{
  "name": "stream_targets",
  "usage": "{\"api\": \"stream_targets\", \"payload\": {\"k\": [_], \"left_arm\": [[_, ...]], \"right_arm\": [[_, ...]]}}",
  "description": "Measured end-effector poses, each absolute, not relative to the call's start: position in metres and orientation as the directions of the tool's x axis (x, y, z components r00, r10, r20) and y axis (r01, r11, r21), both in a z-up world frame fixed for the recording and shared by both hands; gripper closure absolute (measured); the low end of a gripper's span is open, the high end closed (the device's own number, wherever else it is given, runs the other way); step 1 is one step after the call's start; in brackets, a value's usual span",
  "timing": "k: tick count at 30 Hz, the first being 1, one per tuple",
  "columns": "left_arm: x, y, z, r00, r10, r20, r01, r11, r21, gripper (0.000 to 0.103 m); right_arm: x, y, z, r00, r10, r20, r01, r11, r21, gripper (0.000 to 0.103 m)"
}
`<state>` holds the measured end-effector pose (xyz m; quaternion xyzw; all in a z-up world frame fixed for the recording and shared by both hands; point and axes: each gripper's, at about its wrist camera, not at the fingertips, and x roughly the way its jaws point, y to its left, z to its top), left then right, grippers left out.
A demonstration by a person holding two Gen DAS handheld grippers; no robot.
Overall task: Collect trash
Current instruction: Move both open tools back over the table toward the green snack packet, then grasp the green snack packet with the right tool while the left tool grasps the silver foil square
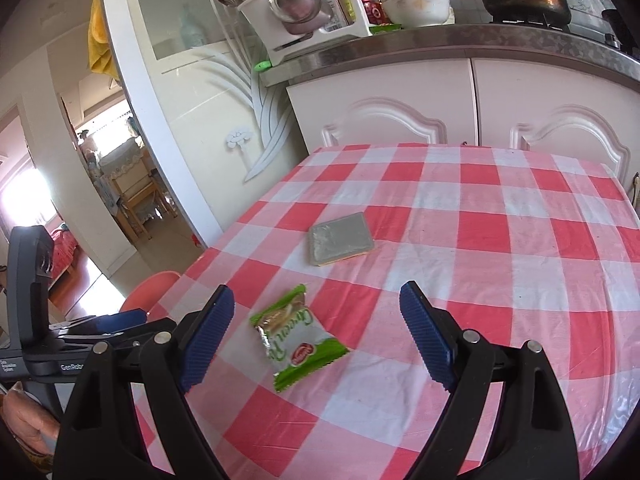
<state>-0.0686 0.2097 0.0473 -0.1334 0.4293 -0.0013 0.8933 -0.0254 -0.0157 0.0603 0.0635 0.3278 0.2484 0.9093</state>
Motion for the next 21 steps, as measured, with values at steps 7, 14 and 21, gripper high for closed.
{"api": "stream_targets", "payload": {"k": [7, 14, 21], "left_arm": [[-0.068, 0.214, 0.047, 0.629, -0.092, -0.772, -0.136, 0.965, -0.226, 0.012], [-0.067, 0.227, 0.048, 0.635, -0.066, -0.770, -0.182, 0.955, -0.232, 0.012], [-0.067, 0.234, 0.044, 0.635, -0.083, -0.768, -0.189, 0.948, -0.258, 0.012]], "right_arm": [[-0.020, -0.007, 0.049, 0.618, 0.499, -0.608, -0.444, 0.859, 0.254, 0.018], [-0.016, 0.004, 0.039, 0.568, 0.514, -0.643, -0.491, 0.839, 0.236, 0.018], [-0.005, -0.001, 0.033, 0.524, 0.507, -0.684, -0.504, 0.832, 0.231, 0.018]]}}
